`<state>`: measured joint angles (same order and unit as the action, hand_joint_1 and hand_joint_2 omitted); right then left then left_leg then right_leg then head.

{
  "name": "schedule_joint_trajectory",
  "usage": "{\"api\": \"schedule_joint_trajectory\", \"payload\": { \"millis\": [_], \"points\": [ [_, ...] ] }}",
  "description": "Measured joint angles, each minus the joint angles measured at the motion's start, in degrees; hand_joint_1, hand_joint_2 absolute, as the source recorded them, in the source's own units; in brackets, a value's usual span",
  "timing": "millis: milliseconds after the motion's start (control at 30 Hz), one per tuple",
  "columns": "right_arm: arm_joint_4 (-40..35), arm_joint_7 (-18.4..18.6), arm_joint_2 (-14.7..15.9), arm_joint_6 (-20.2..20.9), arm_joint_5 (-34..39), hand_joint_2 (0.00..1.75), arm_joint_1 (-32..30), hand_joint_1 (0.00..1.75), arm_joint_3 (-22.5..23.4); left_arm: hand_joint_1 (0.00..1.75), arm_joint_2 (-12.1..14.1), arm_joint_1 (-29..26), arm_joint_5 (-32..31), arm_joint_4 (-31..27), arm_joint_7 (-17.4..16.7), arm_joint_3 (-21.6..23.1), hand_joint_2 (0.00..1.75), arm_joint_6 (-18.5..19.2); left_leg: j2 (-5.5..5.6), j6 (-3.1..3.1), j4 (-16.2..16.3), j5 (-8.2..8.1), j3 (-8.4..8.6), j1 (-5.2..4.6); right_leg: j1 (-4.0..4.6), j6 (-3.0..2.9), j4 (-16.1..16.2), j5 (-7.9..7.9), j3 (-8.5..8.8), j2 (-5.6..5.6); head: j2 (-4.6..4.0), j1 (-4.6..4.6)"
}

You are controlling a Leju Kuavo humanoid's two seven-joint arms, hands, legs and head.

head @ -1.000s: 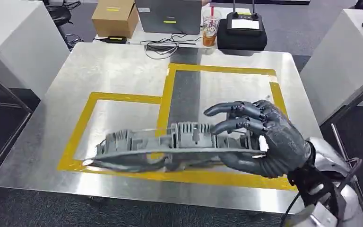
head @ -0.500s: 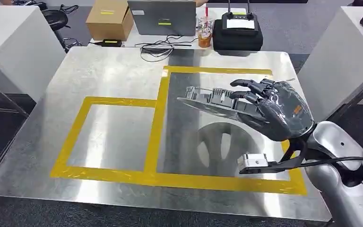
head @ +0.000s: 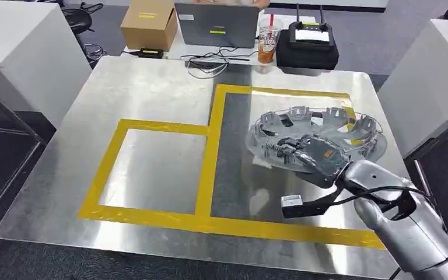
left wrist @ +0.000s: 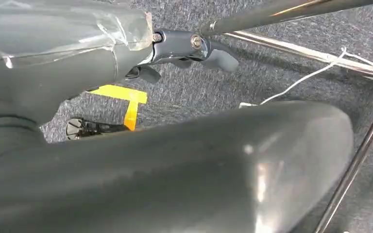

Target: Take the parts from the cabinet and place them on the table.

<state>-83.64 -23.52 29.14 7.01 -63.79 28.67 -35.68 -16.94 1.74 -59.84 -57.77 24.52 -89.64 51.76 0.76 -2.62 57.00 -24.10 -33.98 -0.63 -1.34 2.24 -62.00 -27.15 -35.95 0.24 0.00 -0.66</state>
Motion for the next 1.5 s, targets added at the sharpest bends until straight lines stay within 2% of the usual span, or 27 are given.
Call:
{"api": "schedule_joint_trajectory", "payload": {
  "millis": [33,67,167,200,233,267,333,367,400,467,500,533,567,700,733,767,833,900,967,1033,1067,1167,1267,1367,1400,1433,1500],
  "points": [
    [2.0,-0.2,-0.4,0.8,1.0,1.75,1.0,1.75,-0.9,0.00,0.2,0.1,0.0,0.6,0.2,0.2,0.00,-0.2,-0.01,0.17,0.3,-0.15,-0.14,-0.11,0.06,-0.38,4.3,1.10,1.85,-0.02,0.00,0.09],
    [4.1,-0.5,-0.9,1.4,2.1,1.75,1.9,1.75,-1.9,0.00,0.7,0.2,-0.2,1.1,0.5,0.3,0.00,-0.4,-0.02,0.49,0.5,-0.41,-0.43,-0.61,0.42,-0.99,4.3,1.31,2.26,0.06,0.00,0.00],
    [10.8,-0.7,-3.1,2.0,5.5,1.75,3.7,1.75,-5.8,0.00,1.8,0.2,-0.7,3.0,1.4,0.7,0.00,-0.6,-0.07,1.02,0.5,-0.36,-0.38,-0.29,0.70,-1.88,4.4,1.61,2.16,0.15,0.00,-0.04],
    [12.3,-0.7,-3.8,2.0,6.1,1.75,4.0,1.75,-6.8,0.00,2.1,0.2,-0.7,3.4,1.6,0.9,0.00,-0.7,-0.09,1.22,0.8,-0.63,-0.53,-0.21,-0.18,-2.21,4.7,1.82,2.37,0.15,0.00,0.02],
    [13.5,-0.7,-4.4,2.0,6.3,1.75,4.2,1.75,-7.4,0.00,2.3,0.2,-0.8,3.7,1.8,1.1,0.00,-0.8,-0.10,1.71,1.8,-1.48,-1.10,-0.14,-0.09,-2.38,4.7,1.78,2.49,0.13,0.00,-0.06],
    [14.5,-0.7,-5.0,2.0,6.6,1.75,4.5,1.75,-7.9,0.00,2.6,0.2,-0.8,4.1,1.9,1.1,0.00,-0.8,-0.15,2.28,4.6,-3.33,-2.26,0.04,-0.16,-2.51,4.7,1.71,2.56,0.06,0.00,-0.50],
    [16.6,-0.7,-5.7,2.0,6.7,1.75,5.2,1.75,-9.1,0.00,3.2,0.2,-0.8,4.7,1.9,1.2,0.00,-0.8,-0.34,3.13,14.6,-7.82,-7.08,0.68,-0.13,-2.54,4.6,1.68,2.50,0.05,0.00,-0.48],
    [17.5,-0.7,-6.0,2.0,6.7,1.75,5.4,1.75,-9.6,0.00,3.3,0.2,-0.8,5.1,1.9,1.2,0.00,-0.8,-0.43,3.35,18.5,-8.92,-9.07,0.89,-0.11,-2.57,4.6,1.65,2.52,0.03,0.00,-0.48],
    [18.3,-0.7,-6.3,2.0,7.0,1.75,5.5,1.75,-10.0,0.00,3.3,0.1,-0.8,5.4,1.9,1.2,0.00,-0.8,-0.46,3.47,19.5,-8.58,-9.78,1.07,-0.11,-2.60,4.6,1.62,2.56,0.04,0.00,-0.48],
    [19.6,-0.9,-6.9,2.3,8.2,1.75,6.1,1.75,-10.7,0.00,3.5,0.1,-1.2,5.8,2.3,1.2,0.00,-0.8,-0.48,3.42,13.3,-4.42,-7.00,1.34,-0.12,-2.61,4.6,1.55,2.79,0.14,0.00,-0.48],
    [20.4,-1.0,-7.3,2.4,8.8,0.00,6.6,0.00,-11.0,0.00,3.7,0.1,-1.3,5.8,2.7,1.4,1.75,-0.8,-0.50,3.28,7.7,-1.74,-4.21,1.36,-0.13,-2.62,4.6,1.52,2.98,0.21,0.00,-0.48],
    [21.6,-1.4,-8.0,2.2,9.4,0.00,7.2,0.00,-11.3,0.00,3.9,0.1,-1.5,5.9,3.2,1.5,1.75,-0.8,-0.51,3.01,2.2,0.43,-1.38,1.35,-0.13,-2.44,4.7,1.41,3.13,0.34,0.00,-0.50],
    [23.3,-1.8,-8.6,1.7,9.9,0.00,7.8,0.00,-11.5,0.00,4.0,0.1,-1.9,6.0,3.6,1.6,1.75,-0.8,-0.51,2.76,0.6,-0.66,-0.63,0.98,0.32,-2.31,4.7,1.37,2.99,0.41,0.00,-0.46],
    [28.8,-2.2,-11.1,-0.4,11.2,0.00,8.7,0.00,-12.7,0.00,3.9,0.0,-2.8,6.1,4.2,2.4,1.75,-1.2,-0.40,1.45,0.2,-0.19,-0.37,0.61,0.18,-0.94,5.2,1.58,3.01,0.47,0.00,-0.46],
    [29.6,-2.2,-11.6,-0.8,11.6,0.00,8.9,0.00,-12.8,0.00,3.9,0.0,-3.0,6.1,4.3,2.5,0.00,-1.2,-0.48,0.85,-0.6,0.34,0.07,1.13,0.01,-0.93,4.3,1.12,2.40,0.26,0.00,-0.35],
    [30.2,-2.2,-12.3,-0.9,12.3,0.00,9.4,0.00,-12.8,0.00,3.8,0.1,-3.0,6.1,4.4,2.6,0.00,-1.2,-0.48,0.44,-0.8,0.48,0.14,1.06,0.19,-1.31,2.0,-0.28,1.23,0.22,0.00,-0.24],
    [31.5,-1.7,-13.5,-0.5,14.2,0.00,9.8,0.00,-13.0,0.00,3.7,0.1,-2.9,6.1,4.5,2.7,0.00,-0.9,-0.50,0.31,-0.8,0.44,0.12,0.88,0.17,-1.99,-7.6,-4.10,-3.37,0.23,0.00,-0.22],
    [32.3,-1.0,-14.3,0.4,15.9,0.00,9.5,0.00,-13.0,0.00,3.7,0.1,-2.7,6.1,4.5,2.7,0.00,-0.7,-0.31,0.22,-0.7,0.38,0.11,0.72,0.14,-1.77,-14.2,-5.72,-6.87,0.21,0.00,-0.19],
    [32.6,-0.2,-15.1,1.3,17.8,0.00,9.5,0.00,-12.6,0.00,3.6,-0.1,-2.6,6.1,4.5,2.7,0.00,-0.7,-0.24,0.26,-0.6,0.31,0.20,0.67,0.15,-0.85,-9.5,-3.12,-5.05,0.19,0.00,-0.19],
    [32.6,0.2,-15.7,1.6,18.6,0.00,9.8,0.00,-12.2,0.00,3.5,0.0,-2.6,6.1,4.5,2.7,0.00,-0.7,-0.15,0.66,-0.2,0.01,0.23,0.66,0.14,-0.18,2.2,1.37,0.58,0.06,0.00,-0.17],
    [32.6,0.2,-15.9,1.8,18.7,0.00,9.9,0.00,-12.1,0.00,3.5,0.0,-2.6,6.1,4.5,2.7,0.00,-0.7,-0.14,1.01,0.2,-0.25,-0.02,0.46,0.30,-0.87,4.4,1.77,1.51,0.00,0.00,-0.24],
    [32.7,0.3,-16.6,1.8,18.9,0.00,9.8,0.00,-11.9,0.00,3.4,-0.1,-2.6,6.1,4.5,2.7,0.00,-0.7,-0.14,1.63,0.3,-0.30,-0.14,0.39,0.72,-1.68,4.4,2.05,1.77,0.10,0.00,-0.31],
    [32.7,0.3,-17.3,3.4,21.2,0.00,9.9,0.00,-11.2,0.00,3.5,-0.1,-2.6,6.1,4.5,2.7,0.00,-0.7,-0.25,2.64,2.4,-2.14,-1.04,0.65,-0.06,-2.56,4.7,2.23,2.16,0.10,0.00,-0.52],
    [31.5,0.8,-17.9,6.8,27.7,0.00,9.0,0.00,-9.7,0.00,3.6,-0.1,-2.8,6.1,4.5,2.7,0.00,-0.5,-0.41,3.63,15.7,-8.33,-7.24,1.24,0.01,-2.87,4.7,2.25,2.16,0.09,0.00,-0.61],
    [30.6,1.3,-18.0,7.5,29.5,0.00,8.4,0.00,-9.1,0.00,3.5,-0.1,-3.0,6.1,4.5,2.7,0.00,-0.2,-0.44,3.76,18.8,-8.99,-8.83,1.37,0.02,-2.88,4.7,2.23,2.16,0.07,0.00,-0.57],
    [29.5,1.9,-18.0,8.1,31.2,0.00,7.8,0.00,-8.4,0.00,3.4,-0.1,-3.0,6.1,4.5,2.7,0.00,-0.1,-0.46,3.78,18.7,-8.18,-8.90,1.45,0.01,-2.87,4.7,2.22,2.21,0.07,0.00,-0.59],
    [26.6,3.4,-18.0,8.5,33.9,0.00,7.0,0.00,-7.2,0.00,3.4,-0.1,-3.0,6.0,4.5,2.4,0.00,0.1,-0.47,3.59,11.2,-3.79,-5.42,1.48,-0.01,-2.86,4.7,2.21,2.29,0.17,0.00,-0.59]
  ]
}}
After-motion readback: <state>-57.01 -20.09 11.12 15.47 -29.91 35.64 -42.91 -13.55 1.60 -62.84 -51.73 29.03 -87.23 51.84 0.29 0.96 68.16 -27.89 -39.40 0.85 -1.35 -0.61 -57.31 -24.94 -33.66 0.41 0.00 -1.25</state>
